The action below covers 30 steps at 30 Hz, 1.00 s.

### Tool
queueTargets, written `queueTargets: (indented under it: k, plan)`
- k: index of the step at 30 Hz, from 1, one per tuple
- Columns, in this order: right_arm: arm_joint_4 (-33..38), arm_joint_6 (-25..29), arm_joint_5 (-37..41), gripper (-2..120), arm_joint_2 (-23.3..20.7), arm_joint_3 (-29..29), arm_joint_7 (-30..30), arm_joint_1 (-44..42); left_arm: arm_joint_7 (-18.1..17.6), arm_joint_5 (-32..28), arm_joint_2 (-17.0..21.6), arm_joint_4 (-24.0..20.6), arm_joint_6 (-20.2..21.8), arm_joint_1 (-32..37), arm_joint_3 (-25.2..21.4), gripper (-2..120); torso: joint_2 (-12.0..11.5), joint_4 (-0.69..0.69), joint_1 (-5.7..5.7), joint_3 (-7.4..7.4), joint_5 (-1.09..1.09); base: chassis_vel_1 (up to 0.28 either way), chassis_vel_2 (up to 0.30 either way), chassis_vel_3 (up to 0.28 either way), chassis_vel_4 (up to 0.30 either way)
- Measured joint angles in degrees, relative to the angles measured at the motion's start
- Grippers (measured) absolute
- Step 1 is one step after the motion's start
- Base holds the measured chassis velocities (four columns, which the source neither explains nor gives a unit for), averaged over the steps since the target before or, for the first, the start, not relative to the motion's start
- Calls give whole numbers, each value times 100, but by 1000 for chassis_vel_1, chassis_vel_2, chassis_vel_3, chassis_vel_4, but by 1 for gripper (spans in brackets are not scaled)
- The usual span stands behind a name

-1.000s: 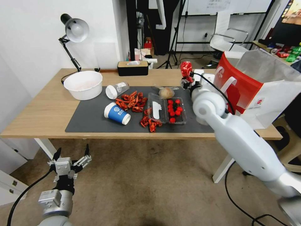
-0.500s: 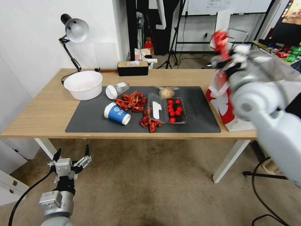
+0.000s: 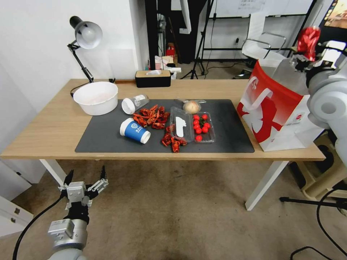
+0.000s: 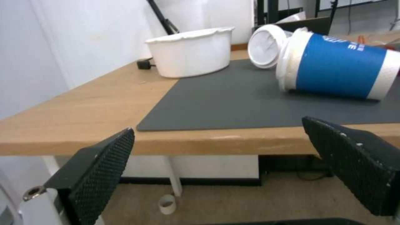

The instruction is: Pick up the trash from the table and place it into the takeout bag.

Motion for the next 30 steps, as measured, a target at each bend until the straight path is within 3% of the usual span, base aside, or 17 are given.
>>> queueTargets:
  k: [6, 16, 20, 23, 24, 26, 30]
  plan:
    - [94, -16, 25, 99, -25, 129, -31, -185, 3, 1, 11, -36, -1, 48, 2, 100, -1, 3, 0, 0, -1, 0, 0, 0, 0]
    - [884, 296, 188, 100, 12, 471, -546, -750, 6, 8, -8, -160, -4, 114, -46, 100, -1, 3, 0, 0, -1, 0, 0, 0, 0]
    - [1153, 512, 235, 100, 10, 671, -946, -1048, 6, 8, -4, -161, -4, 118, -64, 100, -1, 2, 0, 0, -2, 0, 0, 0, 0]
    - [1482, 849, 115, 100, 7, 969, -1723, -1605, 7, 6, -5, -191, -4, 106, -72, 100, -1, 2, 0, 0, -2, 0, 0, 0, 0]
    - [1482, 849, 115, 100, 7, 969, -1723, -1605, 7, 6, -5, -191, -4, 106, -72, 100, -1, 2, 0, 0, -2, 0, 0, 0, 0]
    - [1617, 1200, -235, 100, 35, 1102, -2463, -2167, 10, 5, -10, -192, -4, 92, -62, 100, 0, 2, 0, 0, -3, 0, 0, 0, 0]
    - [1723, 1529, -638, 100, 165, 1124, -2885, -2730, 12, 2, -8, -184, -4, 87, -55, 100, -1, 3, 0, 0, -2, 0, 0, 0, 0]
